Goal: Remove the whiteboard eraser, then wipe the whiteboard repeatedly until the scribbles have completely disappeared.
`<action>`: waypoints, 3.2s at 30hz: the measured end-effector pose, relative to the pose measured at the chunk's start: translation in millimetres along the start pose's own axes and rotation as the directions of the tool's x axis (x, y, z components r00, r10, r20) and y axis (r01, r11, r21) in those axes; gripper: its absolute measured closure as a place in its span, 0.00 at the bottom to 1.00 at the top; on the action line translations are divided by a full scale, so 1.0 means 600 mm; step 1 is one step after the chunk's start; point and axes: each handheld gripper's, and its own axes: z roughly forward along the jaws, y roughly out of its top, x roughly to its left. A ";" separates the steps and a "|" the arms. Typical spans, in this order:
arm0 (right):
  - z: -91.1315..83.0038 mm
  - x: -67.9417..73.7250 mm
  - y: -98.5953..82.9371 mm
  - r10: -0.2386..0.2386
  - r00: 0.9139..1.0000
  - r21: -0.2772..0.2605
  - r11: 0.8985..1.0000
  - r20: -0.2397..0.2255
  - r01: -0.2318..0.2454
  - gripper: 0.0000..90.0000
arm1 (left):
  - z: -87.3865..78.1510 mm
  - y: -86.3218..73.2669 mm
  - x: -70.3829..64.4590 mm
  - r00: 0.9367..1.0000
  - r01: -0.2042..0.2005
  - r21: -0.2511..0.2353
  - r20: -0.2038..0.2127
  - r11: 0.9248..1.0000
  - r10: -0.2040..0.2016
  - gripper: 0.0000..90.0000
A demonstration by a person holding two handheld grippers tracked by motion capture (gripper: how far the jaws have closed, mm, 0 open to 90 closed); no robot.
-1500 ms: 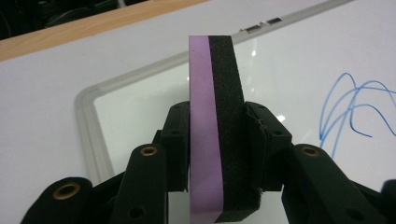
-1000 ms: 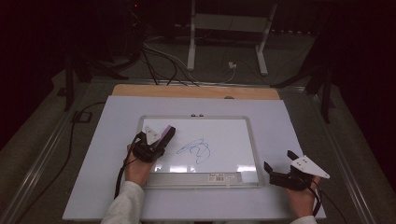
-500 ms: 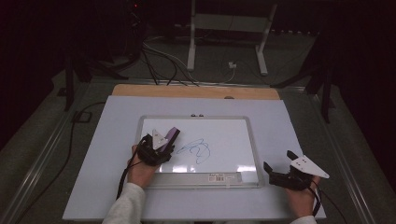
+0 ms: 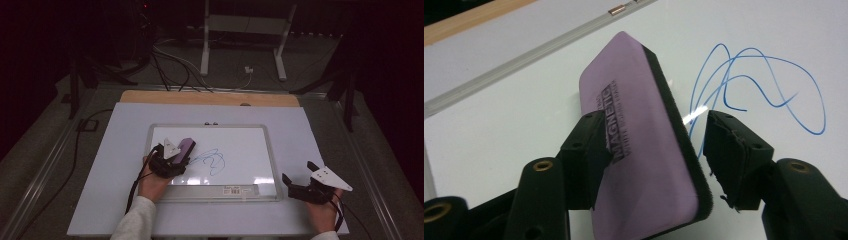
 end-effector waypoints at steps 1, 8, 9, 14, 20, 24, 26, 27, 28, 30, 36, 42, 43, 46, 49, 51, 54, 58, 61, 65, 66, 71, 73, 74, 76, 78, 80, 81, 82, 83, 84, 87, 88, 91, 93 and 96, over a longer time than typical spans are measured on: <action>0.000 0.000 0.000 0.000 1.000 0.000 1.000 0.000 0.000 0.00 | 0.001 0.000 -0.001 1.000 0.003 -0.001 0.004 1.000 -0.003 0.47; 0.000 0.000 0.000 -0.001 1.000 0.001 1.000 -0.001 0.001 0.00 | 0.008 0.006 -0.006 1.000 0.015 -0.009 -0.004 1.000 -0.015 0.41; 0.000 0.000 0.000 -0.001 1.000 0.001 1.000 -0.001 0.001 0.00 | 0.010 0.008 -0.006 1.000 0.017 -0.005 -0.003 1.000 -0.017 0.40; 0.000 0.000 0.000 0.000 1.000 0.001 1.000 -0.002 0.000 0.00 | 0.022 0.015 -0.006 1.000 0.024 0.013 -0.014 1.000 -0.024 0.38; 0.000 -0.001 0.000 0.002 1.000 0.000 1.000 -0.003 -0.002 0.00 | 0.038 0.019 -0.011 0.999 0.029 0.046 -0.025 0.999 -0.027 0.38; 0.000 -0.001 0.000 0.002 1.000 -0.001 1.000 -0.005 -0.002 0.00 | 0.046 0.019 -0.011 0.999 0.038 0.060 -0.031 0.997 -0.037 0.39; 0.000 -0.001 0.000 0.004 1.000 -0.002 1.000 -0.006 -0.004 0.00 | 0.048 0.018 -0.010 0.999 0.043 0.065 -0.035 0.997 -0.041 0.41; 0.000 -0.001 0.000 0.003 1.000 -0.001 1.000 -0.005 -0.003 0.00 | 0.048 0.018 -0.010 0.998 0.045 0.068 -0.036 0.997 -0.043 0.42; 0.000 -0.001 0.000 0.003 1.000 -0.002 1.000 -0.006 -0.003 0.00 | 0.049 0.018 -0.009 0.998 0.051 0.073 -0.034 0.996 -0.048 0.45; 0.000 -0.001 0.000 0.003 1.000 -0.002 1.000 -0.006 -0.003 0.00 | 0.049 0.018 -0.008 0.998 0.056 0.075 -0.032 0.996 -0.054 0.45; 0.001 0.000 0.000 0.001 1.000 0.001 1.000 -0.008 -0.001 0.00 | 0.048 0.019 -0.007 0.998 0.061 0.080 -0.024 0.995 -0.059 0.46; 0.000 0.000 0.000 0.003 1.000 -0.001 1.000 -0.007 -0.003 0.00 | 0.048 0.018 -0.004 0.998 0.066 0.082 -0.023 0.994 -0.064 0.46; 0.000 0.000 0.000 0.003 1.000 -0.002 1.000 -0.006 -0.003 0.00 | 0.048 0.018 -0.004 0.998 0.065 0.085 -0.024 0.994 -0.063 0.46; 0.000 -0.001 0.000 0.004 1.000 -0.003 1.000 -0.006 -0.004 0.00 | 0.048 0.019 0.001 0.997 0.079 0.091 -0.027 0.993 -0.077 0.46; 0.000 -0.001 0.000 0.004 1.000 -0.003 1.000 -0.006 -0.004 0.00 | 0.047 0.019 0.006 0.995 0.092 0.103 -0.046 0.990 -0.088 0.46; 0.000 -0.001 0.000 0.004 1.000 -0.002 1.000 -0.006 -0.004 0.00 | 0.046 0.019 0.011 0.994 0.098 0.105 -0.050 0.990 -0.093 0.46; 0.000 0.000 0.000 0.003 1.000 -0.002 1.000 -0.006 -0.003 0.00 | 0.044 0.017 0.016 0.994 0.101 0.110 -0.059 0.989 -0.095 0.46; 0.000 -0.001 0.000 0.003 1.000 -0.002 1.000 -0.006 -0.003 0.00 | 0.042 0.016 0.021 0.993 0.108 0.110 -0.067 0.988 -0.101 0.46; 0.000 -0.002 -0.001 0.001 1.000 0.001 1.000 -0.004 -0.001 0.00 | 0.043 0.015 0.021 0.993 0.108 0.107 -0.069 0.988 -0.101 0.46; -0.002 -0.003 -0.001 0.005 1.000 -0.004 1.000 -0.001 -0.005 0.00 | 0.042 0.015 0.020 0.992 0.111 0.107 -0.073 0.988 -0.104 0.46; -0.002 -0.002 -0.001 0.003 1.000 -0.003 1.000 0.000 -0.003 0.00 | 0.042 0.015 0.019 0.992 0.113 0.106 -0.074 0.988 -0.106 0.46; 0.000 -0.001 -0.001 0.001 1.000 0.002 1.000 -0.003 -0.001 0.00 | 0.041 0.015 0.016 0.992 0.113 0.109 -0.072 0.988 -0.105 0.46; 0.000 0.000 0.000 -0.002 1.000 0.002 1.000 -0.004 0.002 0.00 | 0.040 0.016 0.013 0.993 0.103 0.115 -0.068 0.988 -0.095 0.46; 0.000 0.000 0.000 -0.004 1.000 0.000 1.000 -0.004 0.004 0.00 | 0.041 0.016 0.011 0.994 0.097 0.114 -0.064 0.989 -0.090 0.46; 0.000 0.000 0.000 -0.005 1.000 0.002 1.000 -0.004 0.005 0.00 | 0.040 0.016 0.008 0.995 0.090 0.115 -0.061 0.989 -0.084 0.46; 0.000 0.001 -0.001 -0.003 1.000 0.004 1.000 -0.003 0.003 0.00 | 0.040 0.017 0.005 0.995 0.084 0.117 -0.057 0.990 -0.078 0.46; 0.000 0.000 -0.001 -0.003 1.000 0.004 1.000 -0.002 0.003 0.00 | 0.040 0.018 -0.001 0.996 0.076 0.117 -0.050 0.990 -0.071 0.46; 0.000 0.001 -0.001 -0.003 1.000 0.003 1.000 -0.003 0.003 0.00 | 0.040 0.018 -0.004 0.997 0.065 0.120 -0.043 0.991 -0.061 0.46; 0.000 0.001 -0.001 -0.006 1.000 0.003 1.000 -0.003 0.006 0.00 | 0.040 0.019 -0.009 0.998 0.057 0.121 -0.038 0.991 -0.053 0.46; 0.000 0.001 -0.001 -0.006 1.000 0.002 1.000 -0.003 0.006 0.00 | 0.040 0.019 -0.014 0.999 0.048 0.119 -0.031 0.992 -0.045 0.46; 0.000 0.001 0.000 -0.005 1.000 0.004 1.000 -0.004 0.005 0.00 | 0.040 0.020 -0.019 0.999 0.035 0.119 -0.026 0.992 -0.033 0.46; 0.001 0.001 0.000 -0.006 1.000 0.003 1.000 -0.004 0.006 0.00 | 0.037 0.021 -0.033 1.000 0.002 0.125 0.001 0.992 -0.002 0.46; 0.001 0.002 0.000 -0.008 1.000 0.002 1.000 -0.004 0.008 0.00 | 0.036 0.021 -0.036 1.000 -0.005 0.126 0.007 0.992 0.005 0.46; 0.001 0.002 0.000 -0.008 1.000 0.003 1.000 -0.004 0.008 0.00 | 0.036 0.021 -0.037 1.000 -0.005 0.129 0.005 0.992 0.005 0.46; 0.000 0.001 0.000 -0.008 1.000 0.003 1.000 -0.002 0.008 0.00 | 0.036 0.023 -0.033 0.999 -0.006 0.136 -0.032 0.991 0.011 0.46; -0.002 0.000 0.000 -0.008 1.000 0.002 1.000 0.001 0.008 0.00 | 0.036 0.024 -0.024 0.996 -0.008 0.151 -0.085 0.989 0.021 0.46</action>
